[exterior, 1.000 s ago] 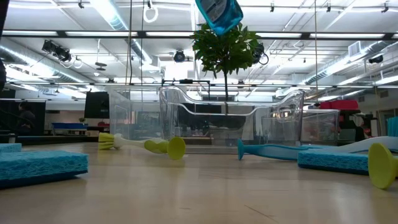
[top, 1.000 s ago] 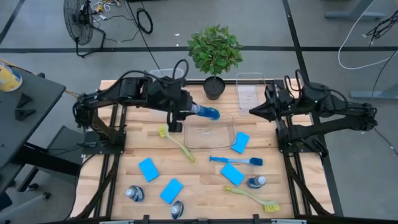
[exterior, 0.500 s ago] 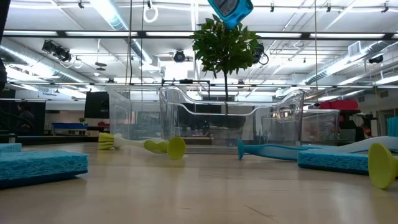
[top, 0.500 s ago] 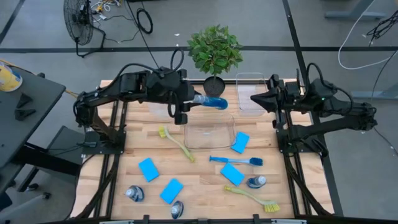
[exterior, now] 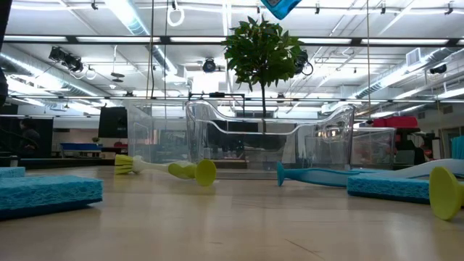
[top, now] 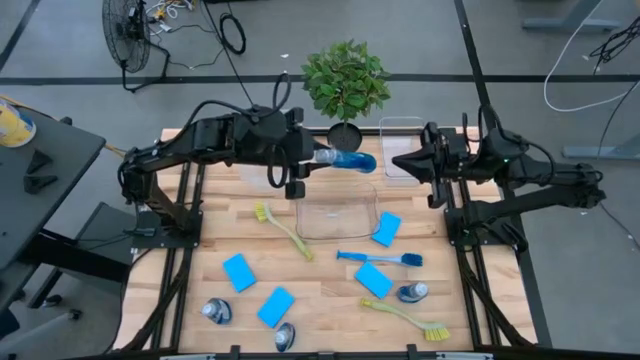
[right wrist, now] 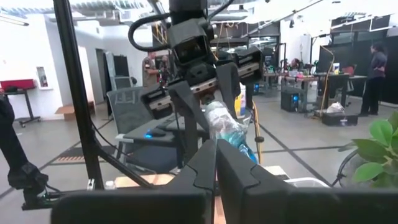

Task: Pick & Place Kitchen Sink Supplies
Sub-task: Put the dish soap into the top transparent bin

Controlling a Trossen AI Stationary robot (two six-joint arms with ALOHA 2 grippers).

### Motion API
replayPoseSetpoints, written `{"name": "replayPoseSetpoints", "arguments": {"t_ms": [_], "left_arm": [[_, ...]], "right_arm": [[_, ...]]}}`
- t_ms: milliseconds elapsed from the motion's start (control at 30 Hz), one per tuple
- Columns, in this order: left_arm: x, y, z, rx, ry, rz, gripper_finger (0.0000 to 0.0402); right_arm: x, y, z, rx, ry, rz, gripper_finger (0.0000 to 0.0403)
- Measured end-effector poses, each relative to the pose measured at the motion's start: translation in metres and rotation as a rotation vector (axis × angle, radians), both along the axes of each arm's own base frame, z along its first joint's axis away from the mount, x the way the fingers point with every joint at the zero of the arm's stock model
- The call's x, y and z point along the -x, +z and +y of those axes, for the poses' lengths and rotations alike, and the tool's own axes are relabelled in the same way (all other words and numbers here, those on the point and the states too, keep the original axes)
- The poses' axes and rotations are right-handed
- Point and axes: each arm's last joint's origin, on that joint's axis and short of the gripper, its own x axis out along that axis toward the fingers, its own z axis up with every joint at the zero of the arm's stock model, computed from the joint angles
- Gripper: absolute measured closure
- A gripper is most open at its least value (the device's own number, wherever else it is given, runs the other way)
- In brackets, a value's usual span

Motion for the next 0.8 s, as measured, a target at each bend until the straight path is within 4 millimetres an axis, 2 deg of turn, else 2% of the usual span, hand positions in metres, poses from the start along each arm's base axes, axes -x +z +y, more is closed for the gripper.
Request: {"name": "replayPoseSetpoints", "arguments": {"t_ms": [133, 267, 533, 800], "left_arm": [[0.001, -0.002, 0.000, -0.002, 0.008, 0.021, 0.0259], [0.003, -0.006, 0.001, -0.013, 0.039, 0.066, 0.0260], [0.005, -0.010, 0.005, 0.052, 0.120, 0.101, 0.0258], [-0.013, -0.030, 0.008, 0.125, 0.170, 0.163, 0.0256]], "right_arm": [[-0.004, -0.002, -0.001, -0.003, -0.039, 0.014, 0.0379], [-0.008, -0.007, -0.003, 0.003, -0.093, 0.058, 0.0351], [-0.029, -0.027, -0.006, 0.068, -0.194, 0.220, 0.0238], [-0.065, -0.051, -0.007, 0.115, -0.225, 0.344, 0.0125]]}}
